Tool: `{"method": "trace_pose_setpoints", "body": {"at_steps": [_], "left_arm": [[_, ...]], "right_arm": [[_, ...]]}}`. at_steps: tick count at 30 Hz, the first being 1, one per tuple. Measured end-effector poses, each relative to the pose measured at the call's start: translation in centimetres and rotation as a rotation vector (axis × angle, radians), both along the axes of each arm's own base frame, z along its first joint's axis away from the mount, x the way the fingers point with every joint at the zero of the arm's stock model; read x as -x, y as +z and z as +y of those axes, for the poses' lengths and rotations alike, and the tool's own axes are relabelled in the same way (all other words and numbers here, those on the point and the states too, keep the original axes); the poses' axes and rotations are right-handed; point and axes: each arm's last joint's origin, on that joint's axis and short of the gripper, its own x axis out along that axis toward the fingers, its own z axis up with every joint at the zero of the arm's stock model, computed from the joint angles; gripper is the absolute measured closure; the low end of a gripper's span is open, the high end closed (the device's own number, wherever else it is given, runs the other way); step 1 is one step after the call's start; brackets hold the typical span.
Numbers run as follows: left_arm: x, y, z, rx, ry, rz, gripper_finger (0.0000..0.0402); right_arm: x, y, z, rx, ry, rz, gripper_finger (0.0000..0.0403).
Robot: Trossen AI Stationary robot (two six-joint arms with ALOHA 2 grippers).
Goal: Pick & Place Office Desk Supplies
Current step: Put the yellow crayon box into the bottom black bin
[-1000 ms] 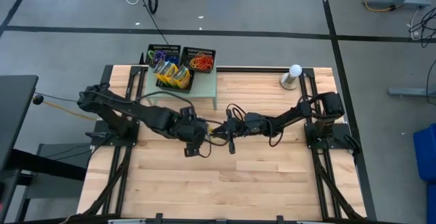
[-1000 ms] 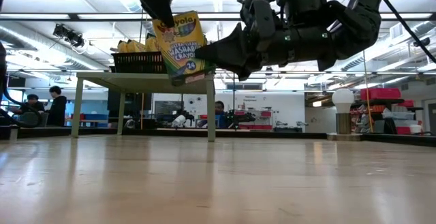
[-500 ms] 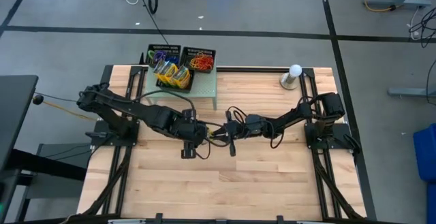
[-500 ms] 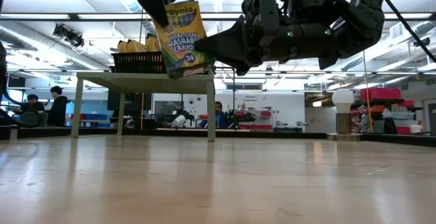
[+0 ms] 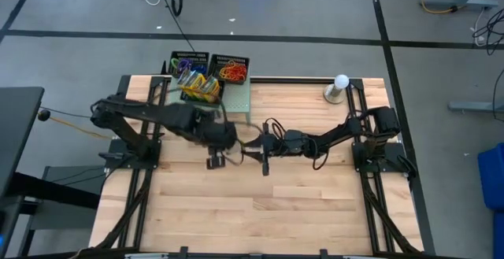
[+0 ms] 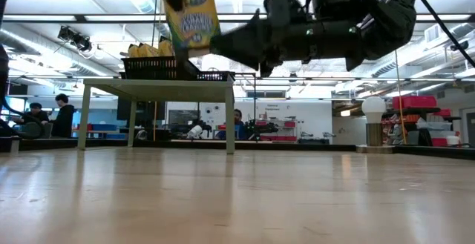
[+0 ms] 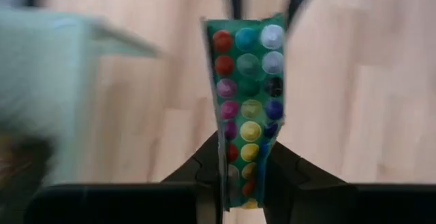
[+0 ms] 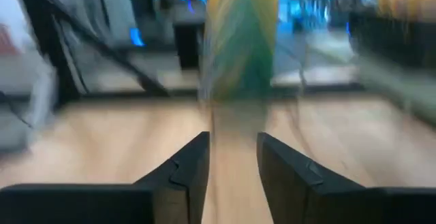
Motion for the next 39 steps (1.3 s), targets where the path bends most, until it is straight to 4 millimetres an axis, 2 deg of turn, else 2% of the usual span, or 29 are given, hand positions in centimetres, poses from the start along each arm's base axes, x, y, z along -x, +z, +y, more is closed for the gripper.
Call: {"method": "trace_pose_setpoints", "body": {"at_steps": [4,7,10,17,25,29,34,39], "left_arm": [[1.4,2.5,3.5,-0.093,0.287,-0.004,0.0339],[2.1,3.3,6.1,-0.134,0.455,0.007,0.0340],[2.5,4.0,8.0,-0.116,0.527,-0.003,0.0340],[2.7,4.4,11.2,-0.095,0.633,-0.038,0.0340],[2.7,4.4,11.3,-0.031,0.598,-0.020,0.0340],[2.8,5.4,11.1,-0.022,0.598,-0.065,0.0339],[3.2,7.1,11.3,-0.084,0.688,-0.166,0.0339],[3.2,7.2,11.8,-0.162,0.781,-0.212,0.0339]], "right_arm": [[0.3,-1.9,0.0,0.015,0.010,0.132,0.0274],[0.1,-1.0,0.1,0.014,0.017,0.089,0.0291],[0.3,-1.8,0.0,0.018,0.004,0.141,0.0321],[0.3,-1.5,-0.1,0.027,0.008,0.130,0.0395],[0.3,-1.5,0.1,0.025,0.023,0.128,0.0387],[0.3,-1.5,0.0,0.025,0.022,0.128,0.0396],[0.3,-1.5,0.1,0.025,0.022,0.128,0.0398],[0.3,-1.5,0.1,0.025,0.022,0.129,0.0392]]}}
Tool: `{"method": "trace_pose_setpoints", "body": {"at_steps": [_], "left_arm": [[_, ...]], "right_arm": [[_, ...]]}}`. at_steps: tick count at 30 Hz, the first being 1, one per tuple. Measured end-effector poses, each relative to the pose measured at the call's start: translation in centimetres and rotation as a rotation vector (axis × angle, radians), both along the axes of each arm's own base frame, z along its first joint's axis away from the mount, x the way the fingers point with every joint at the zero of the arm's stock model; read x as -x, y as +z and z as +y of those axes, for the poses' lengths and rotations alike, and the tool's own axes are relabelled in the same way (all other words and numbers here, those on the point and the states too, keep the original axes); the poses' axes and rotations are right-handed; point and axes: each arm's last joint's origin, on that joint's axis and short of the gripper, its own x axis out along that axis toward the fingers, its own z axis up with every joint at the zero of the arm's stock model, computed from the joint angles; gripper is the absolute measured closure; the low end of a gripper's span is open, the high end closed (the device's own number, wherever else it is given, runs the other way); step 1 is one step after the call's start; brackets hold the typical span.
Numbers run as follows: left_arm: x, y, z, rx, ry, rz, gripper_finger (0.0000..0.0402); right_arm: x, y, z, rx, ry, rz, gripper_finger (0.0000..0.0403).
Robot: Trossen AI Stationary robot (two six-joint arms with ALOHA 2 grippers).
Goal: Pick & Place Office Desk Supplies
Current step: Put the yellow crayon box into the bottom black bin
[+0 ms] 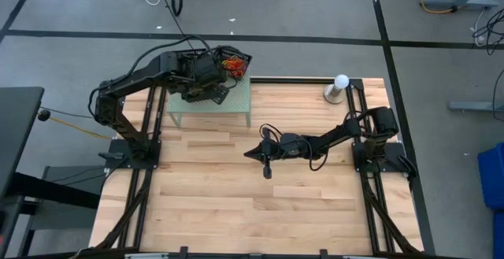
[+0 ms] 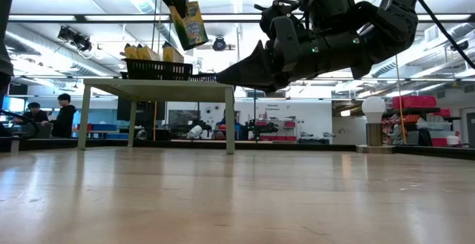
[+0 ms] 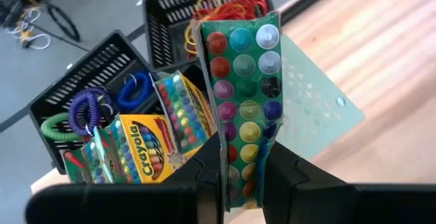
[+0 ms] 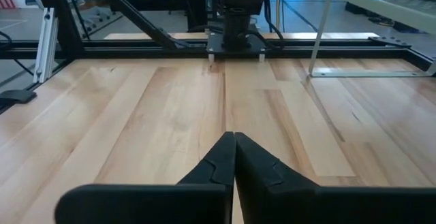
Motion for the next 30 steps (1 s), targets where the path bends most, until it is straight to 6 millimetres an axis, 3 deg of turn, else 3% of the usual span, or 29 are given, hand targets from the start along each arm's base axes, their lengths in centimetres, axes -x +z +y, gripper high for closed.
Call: {"method": "trace_pose_setpoints", "body": {"at_steps": [19,30], "left_arm": [[-1.4,-3.1,1.0,-0.015,0.152,0.068,0.0340],[-1.4,-3.3,0.9,0.024,0.155,0.054,0.0340]], "right_arm": [[0.0,-0.1,0.0,-0.003,0.016,0.012,0.0393],[0.0,-0.1,0.1,-0.004,0.018,0.012,0.0392]]}}
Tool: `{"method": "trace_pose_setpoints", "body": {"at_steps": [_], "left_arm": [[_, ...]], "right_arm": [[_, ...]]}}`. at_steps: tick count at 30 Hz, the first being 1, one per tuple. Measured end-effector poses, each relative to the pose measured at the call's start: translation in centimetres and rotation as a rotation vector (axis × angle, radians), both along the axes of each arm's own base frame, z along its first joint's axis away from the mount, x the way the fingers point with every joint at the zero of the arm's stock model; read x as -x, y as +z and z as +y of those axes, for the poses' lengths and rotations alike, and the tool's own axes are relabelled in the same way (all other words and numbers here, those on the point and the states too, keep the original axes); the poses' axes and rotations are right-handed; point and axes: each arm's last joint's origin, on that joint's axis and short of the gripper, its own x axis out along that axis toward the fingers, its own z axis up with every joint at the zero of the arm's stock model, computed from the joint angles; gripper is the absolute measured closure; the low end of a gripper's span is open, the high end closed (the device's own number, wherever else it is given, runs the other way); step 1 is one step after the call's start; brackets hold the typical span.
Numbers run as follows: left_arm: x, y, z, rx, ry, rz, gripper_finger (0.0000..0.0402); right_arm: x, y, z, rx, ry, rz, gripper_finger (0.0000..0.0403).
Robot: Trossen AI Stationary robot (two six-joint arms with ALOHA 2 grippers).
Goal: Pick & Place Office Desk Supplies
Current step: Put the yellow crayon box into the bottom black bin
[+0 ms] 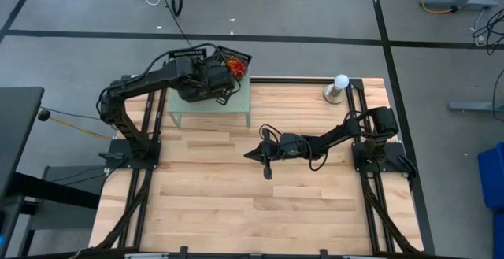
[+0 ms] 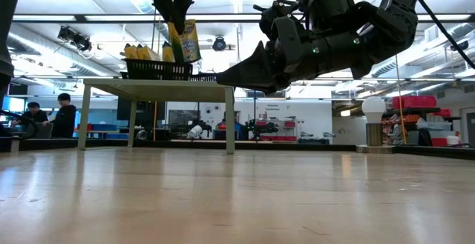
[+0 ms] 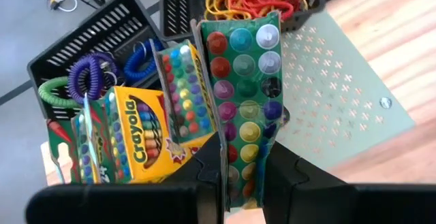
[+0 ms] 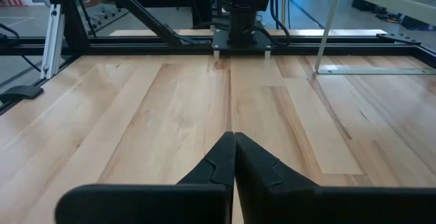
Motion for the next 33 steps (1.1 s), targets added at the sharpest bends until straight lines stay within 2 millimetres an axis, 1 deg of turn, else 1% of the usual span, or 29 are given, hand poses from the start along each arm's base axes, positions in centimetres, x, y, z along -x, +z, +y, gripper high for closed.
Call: {"method": "trace_pose_setpoints", "body": {"at_steps": [14,24,29,33], "left_arm": [[-0.2,-0.1,0.2,-0.042,0.024,-0.001,0.0340],[-1.4,-1.3,0.4,-0.038,0.013,0.054,0.0340],[-1.4,-1.4,0.3,-0.007,-0.005,0.062,0.0340],[-1.0,-1.4,-0.1,0.024,-0.018,0.090,0.0340]], "right_arm": [[0.0,0.0,0.0,-0.002,-0.001,-0.001,0.0392],[0.0,0.0,0.0,-0.003,0.002,-0.001,0.0392],[0.0,0.0,0.0,-0.003,0.004,-0.001,0.0392],[0.0,0.0,0.0,-0.003,0.004,-0.001,0.0392]]}}
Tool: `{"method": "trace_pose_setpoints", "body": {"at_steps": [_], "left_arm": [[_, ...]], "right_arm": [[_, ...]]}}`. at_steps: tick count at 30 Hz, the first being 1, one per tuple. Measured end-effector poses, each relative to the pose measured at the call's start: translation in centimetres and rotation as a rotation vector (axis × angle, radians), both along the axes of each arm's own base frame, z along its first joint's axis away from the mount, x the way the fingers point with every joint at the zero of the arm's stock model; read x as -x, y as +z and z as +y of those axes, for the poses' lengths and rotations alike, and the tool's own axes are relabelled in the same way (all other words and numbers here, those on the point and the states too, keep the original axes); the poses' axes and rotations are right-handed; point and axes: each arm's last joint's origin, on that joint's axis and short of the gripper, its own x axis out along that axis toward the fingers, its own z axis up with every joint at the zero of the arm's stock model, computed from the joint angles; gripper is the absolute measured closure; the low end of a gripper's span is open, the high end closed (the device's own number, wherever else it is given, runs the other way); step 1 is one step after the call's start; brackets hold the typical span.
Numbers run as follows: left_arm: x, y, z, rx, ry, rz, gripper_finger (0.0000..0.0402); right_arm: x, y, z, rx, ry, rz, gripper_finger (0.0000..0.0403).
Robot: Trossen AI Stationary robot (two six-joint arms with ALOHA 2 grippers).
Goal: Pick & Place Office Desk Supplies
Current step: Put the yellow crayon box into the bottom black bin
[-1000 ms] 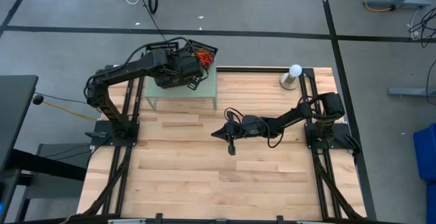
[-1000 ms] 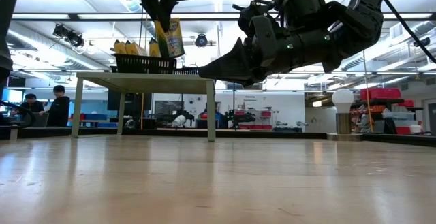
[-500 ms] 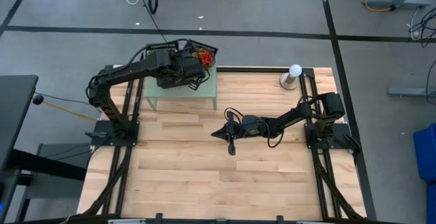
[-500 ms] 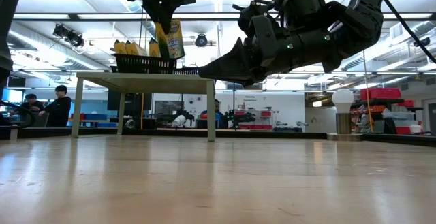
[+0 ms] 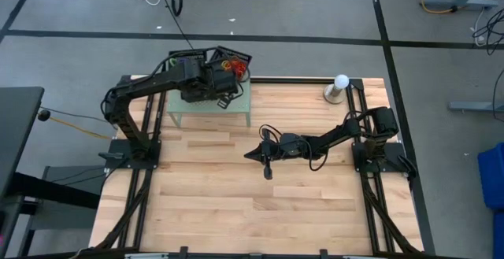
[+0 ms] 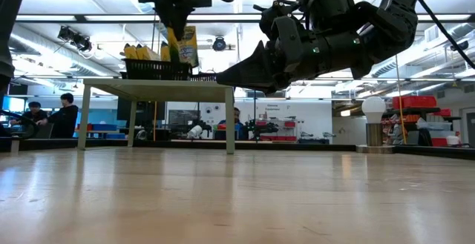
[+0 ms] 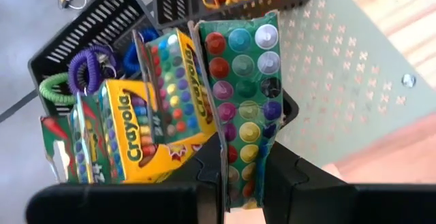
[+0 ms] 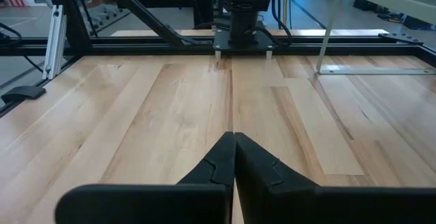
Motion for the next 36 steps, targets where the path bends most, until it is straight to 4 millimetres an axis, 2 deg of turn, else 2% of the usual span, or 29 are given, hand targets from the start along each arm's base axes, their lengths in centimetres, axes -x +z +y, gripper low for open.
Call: {"method": "trace_pose_setpoints", "body": {"at_steps": [4,13,28,36], "left_arm": [[0.4,0.1,-0.4,0.048,-0.013,0.015,0.0340],[1.8,1.6,-1.4,0.096,-0.027,-0.070,0.0340],[2.0,1.3,0.2,0.145,0.042,-0.088,0.0339],[1.8,1.4,0.3,0.127,0.003,-0.084,0.0313]], "right_arm": [[0.0,0.0,0.0,0.000,0.001,0.000,0.0392],[0.0,0.0,0.0,-0.001,0.004,0.000,0.0392],[0.0,0.0,0.0,-0.001,0.003,0.000,0.0392],[0.0,0.0,0.0,-0.002,0.007,0.000,0.0392]]}}
